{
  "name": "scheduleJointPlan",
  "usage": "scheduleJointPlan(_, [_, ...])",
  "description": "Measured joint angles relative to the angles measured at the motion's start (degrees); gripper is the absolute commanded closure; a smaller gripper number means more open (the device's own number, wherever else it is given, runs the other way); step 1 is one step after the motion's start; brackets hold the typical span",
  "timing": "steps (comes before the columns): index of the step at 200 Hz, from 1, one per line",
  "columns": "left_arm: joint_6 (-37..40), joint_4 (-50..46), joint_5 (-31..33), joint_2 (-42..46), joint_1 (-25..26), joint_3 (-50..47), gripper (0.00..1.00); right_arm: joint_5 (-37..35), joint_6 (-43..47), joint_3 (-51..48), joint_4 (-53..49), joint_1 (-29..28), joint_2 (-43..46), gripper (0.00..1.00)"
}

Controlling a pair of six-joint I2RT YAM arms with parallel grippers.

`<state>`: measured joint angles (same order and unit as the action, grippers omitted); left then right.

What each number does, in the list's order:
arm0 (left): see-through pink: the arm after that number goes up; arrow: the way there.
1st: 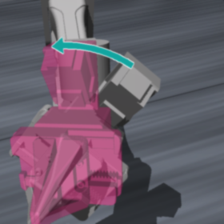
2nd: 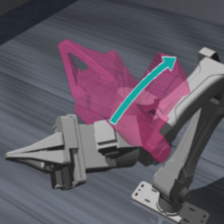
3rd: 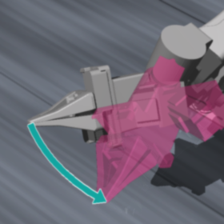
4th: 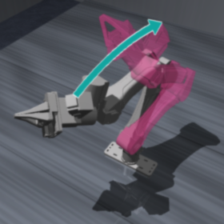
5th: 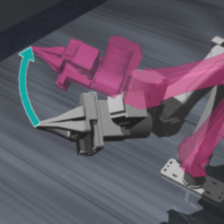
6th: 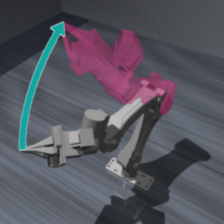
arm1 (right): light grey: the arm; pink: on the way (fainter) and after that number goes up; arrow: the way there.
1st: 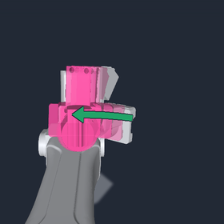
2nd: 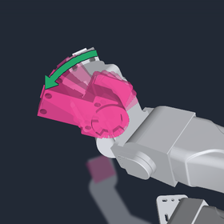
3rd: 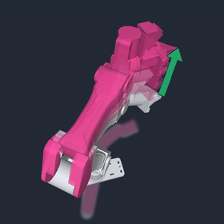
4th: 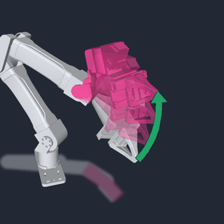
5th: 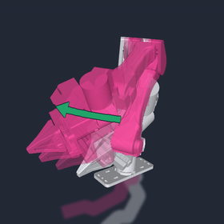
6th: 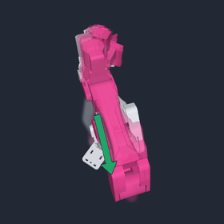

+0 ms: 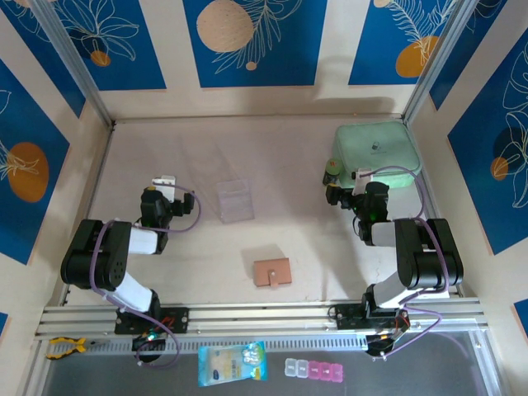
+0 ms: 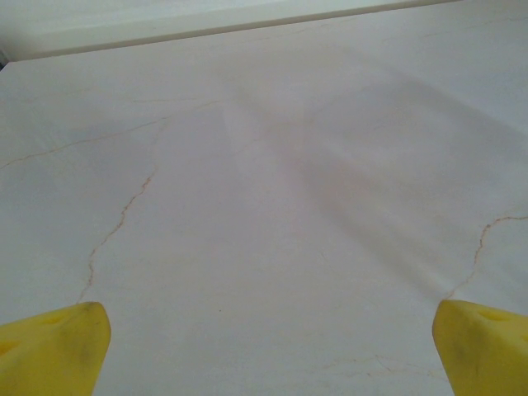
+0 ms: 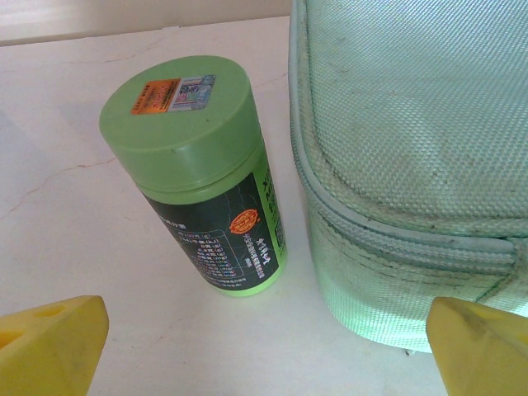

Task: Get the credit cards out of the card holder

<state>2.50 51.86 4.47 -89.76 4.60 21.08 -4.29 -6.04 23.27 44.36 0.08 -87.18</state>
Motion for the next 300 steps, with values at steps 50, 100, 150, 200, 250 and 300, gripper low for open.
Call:
scheduleJointPlan(50, [0.0,0.0,0.0,0.0,0.0,0.0,0.00,0.0,0.0,0.0,0.0,0.0,0.0,0.01])
scheduleJointPlan(100, [0.0,0.0,0.0,0.0,0.0,0.0,0.00,0.0,0.0,0.0,0.0,0.0,0.0,0.01])
scheduleJointPlan(150, [0.0,-2.3,0.5,3.0,0.0,0.0,0.00,-1.4,0.3,2.8,-6.3,-1.3,2.0,0.01])
scheduleJointPlan(200, [-1.4,-15.3,2.5,11.9,0.5,4.6,0.00,-1.6,0.6,7.8,-16.5,-2.8,7.4,0.00])
scheduleJointPlan(250, [-7.0,-31.5,2.7,17.7,1.2,11.3,0.00,-1.6,-1.5,12.8,-31.1,-4.5,12.8,0.04])
scheduleJointPlan(300, [-10.2,-50.5,0.4,21.2,1.6,20.9,0.00,-3.1,-3.8,22.5,-48.0,-12.2,14.3,0.07])
